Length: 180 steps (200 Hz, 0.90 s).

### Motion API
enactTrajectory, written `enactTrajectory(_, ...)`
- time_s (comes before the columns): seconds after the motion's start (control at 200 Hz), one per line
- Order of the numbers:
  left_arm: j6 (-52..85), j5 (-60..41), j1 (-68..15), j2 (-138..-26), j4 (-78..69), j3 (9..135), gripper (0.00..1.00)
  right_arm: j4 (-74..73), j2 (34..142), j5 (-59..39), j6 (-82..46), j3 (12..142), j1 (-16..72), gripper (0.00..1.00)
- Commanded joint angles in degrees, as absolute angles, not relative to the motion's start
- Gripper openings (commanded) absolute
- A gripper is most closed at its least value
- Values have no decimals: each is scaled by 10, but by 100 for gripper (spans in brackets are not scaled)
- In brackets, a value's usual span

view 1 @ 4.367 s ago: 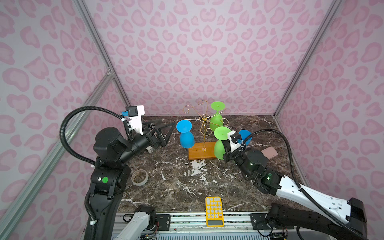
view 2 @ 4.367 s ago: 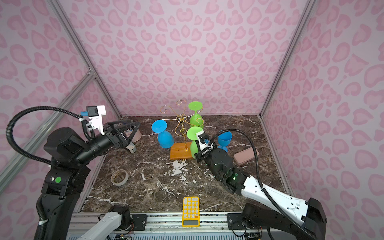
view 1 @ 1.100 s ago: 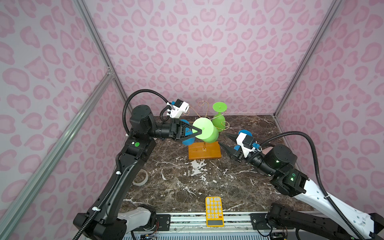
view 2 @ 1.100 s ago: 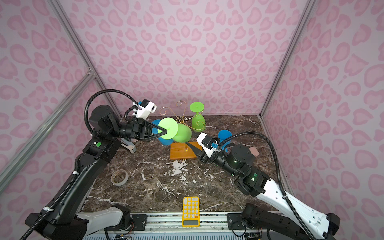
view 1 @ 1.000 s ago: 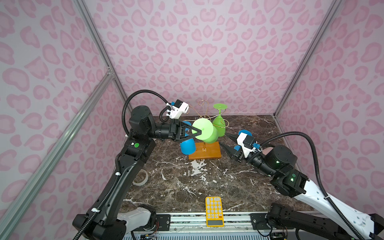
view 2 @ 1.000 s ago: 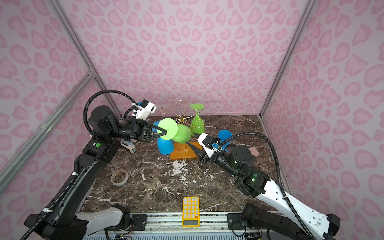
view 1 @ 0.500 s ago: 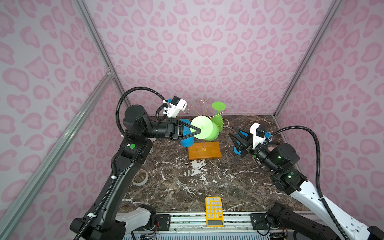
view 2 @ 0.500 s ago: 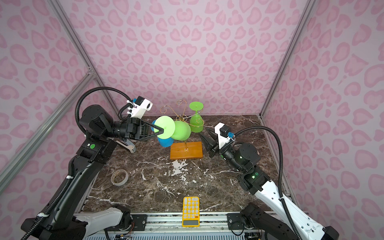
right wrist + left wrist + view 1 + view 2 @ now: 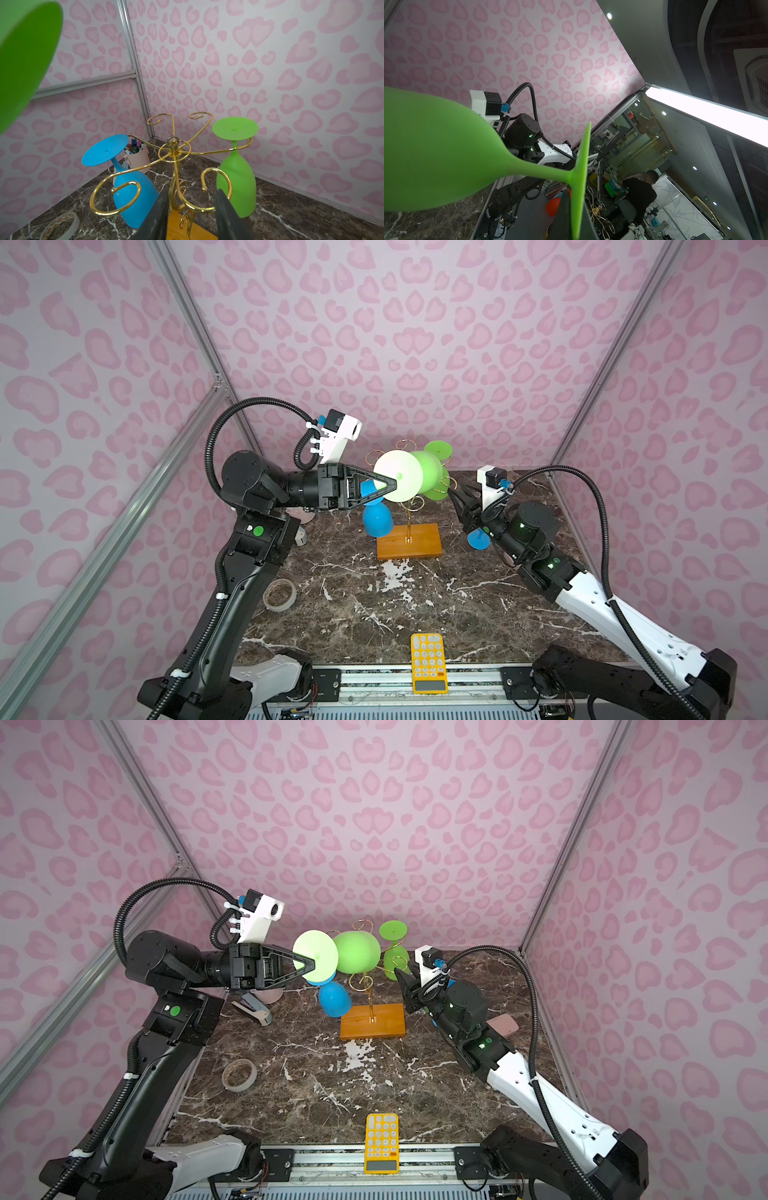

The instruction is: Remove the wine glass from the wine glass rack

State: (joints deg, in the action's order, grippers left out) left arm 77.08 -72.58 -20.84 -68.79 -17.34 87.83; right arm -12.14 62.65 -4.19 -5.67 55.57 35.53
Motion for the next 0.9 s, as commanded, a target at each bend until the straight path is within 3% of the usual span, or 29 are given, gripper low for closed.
enactTrajectory(0.0,804,-707,-208,-691,-268,875,4,-138,635,-41,-77,557,346,38)
enactTrajectory(0.385,831,-687,-207,-702,-336,862,4,-133,654,-25,-72,558,339,37)
enactTrajectory(0.55,964,-678,-207,-740,-503,854,4,-206,597,-173,-96,532,317,37)
enactTrajectory(0.66,1144,-652,-202,-796,-697,878,4,-281,565,-275,-131,513,300,37)
enactTrajectory(0.795,1342,-570,-188,-873,-908,912,4,-342,548,-324,-167,497,284,36)
enactTrajectory(0.895,1348,-567,-186,-884,-914,918,4,-389,546,-357,-199,490,272,36)
